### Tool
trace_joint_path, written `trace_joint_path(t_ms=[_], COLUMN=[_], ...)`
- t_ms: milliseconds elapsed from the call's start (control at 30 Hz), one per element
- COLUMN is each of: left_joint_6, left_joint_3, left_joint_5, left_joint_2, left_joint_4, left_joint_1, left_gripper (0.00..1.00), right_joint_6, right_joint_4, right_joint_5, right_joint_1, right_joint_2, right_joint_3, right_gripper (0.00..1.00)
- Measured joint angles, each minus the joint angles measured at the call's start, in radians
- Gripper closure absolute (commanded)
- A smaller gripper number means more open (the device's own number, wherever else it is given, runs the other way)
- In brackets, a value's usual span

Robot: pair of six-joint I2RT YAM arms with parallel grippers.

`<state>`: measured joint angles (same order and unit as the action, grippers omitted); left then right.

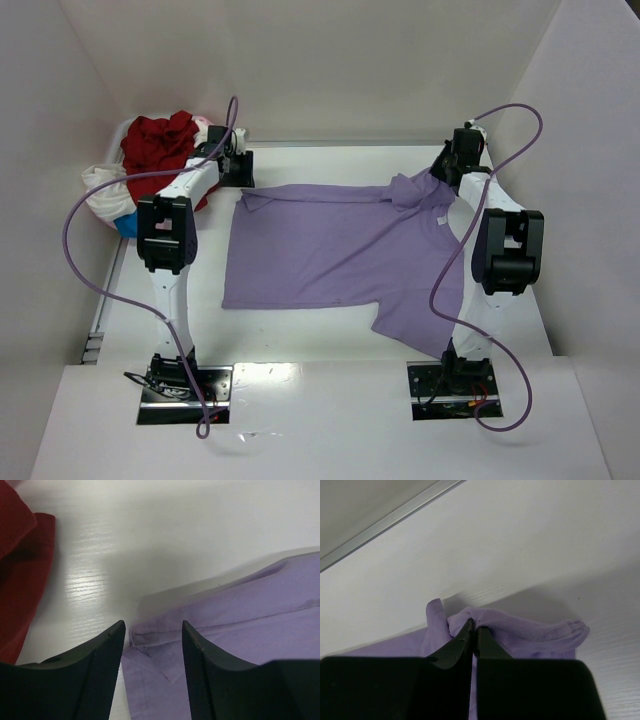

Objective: Fold and stack the t-shirts
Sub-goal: Grap the side of the flattened tshirt furthest away from the robot with both arms

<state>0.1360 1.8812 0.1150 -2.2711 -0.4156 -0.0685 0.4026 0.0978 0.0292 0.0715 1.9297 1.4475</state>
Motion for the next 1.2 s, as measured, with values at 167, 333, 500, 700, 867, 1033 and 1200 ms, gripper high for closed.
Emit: trace_joint_path(t_ms=[167, 333, 500, 700, 867, 1033, 1200], left_joint_6=[0.0, 0.0, 0.001, 0.006, 0.025, 0.028, 0.029], left_joint_3=[-0.027, -0.068, -0.076, -0.074, -0.049, -0.039, -0.039], left_joint_5=[0.003, 0.002, 0.003, 0.01, 0.03, 0.048, 0.058], left_joint_2=[0.0, 0.0, 0.0, 0.0, -0.002, -0.003, -0.007], left_joint_4=[0.002, -0.003, 0.0, 0.008, 0.019, 0.027, 0.027], left_joint_1=[0.003, 0.008, 0.015, 0.018, 0.018, 0.018, 0.018], left_gripper=[0.43, 0.43, 0.46, 0.49, 0.59, 0.72, 0.9], right_joint_6=[0.0, 0.0, 0.0, 0.0, 0.0, 0.0, 0.0], right_joint_4=[0.0, 0.0, 0.0, 0.0, 0.0, 0.0, 0.0], right_joint_5=[0.002, 0.002, 0.002, 0.002, 0.002, 0.002, 0.002], right_joint_1=[0.0, 0.0, 0.0, 0.0, 0.0, 0.0, 0.0], right_joint_2=[0.0, 0.0, 0.0, 0.0, 0.0, 0.0, 0.0], right_joint_3=[0.0, 0.0, 0.0, 0.0, 0.0, 0.0, 0.0], right_gripper=[0.98, 0.98, 0.98, 0.98, 0.98, 0.98, 0.98])
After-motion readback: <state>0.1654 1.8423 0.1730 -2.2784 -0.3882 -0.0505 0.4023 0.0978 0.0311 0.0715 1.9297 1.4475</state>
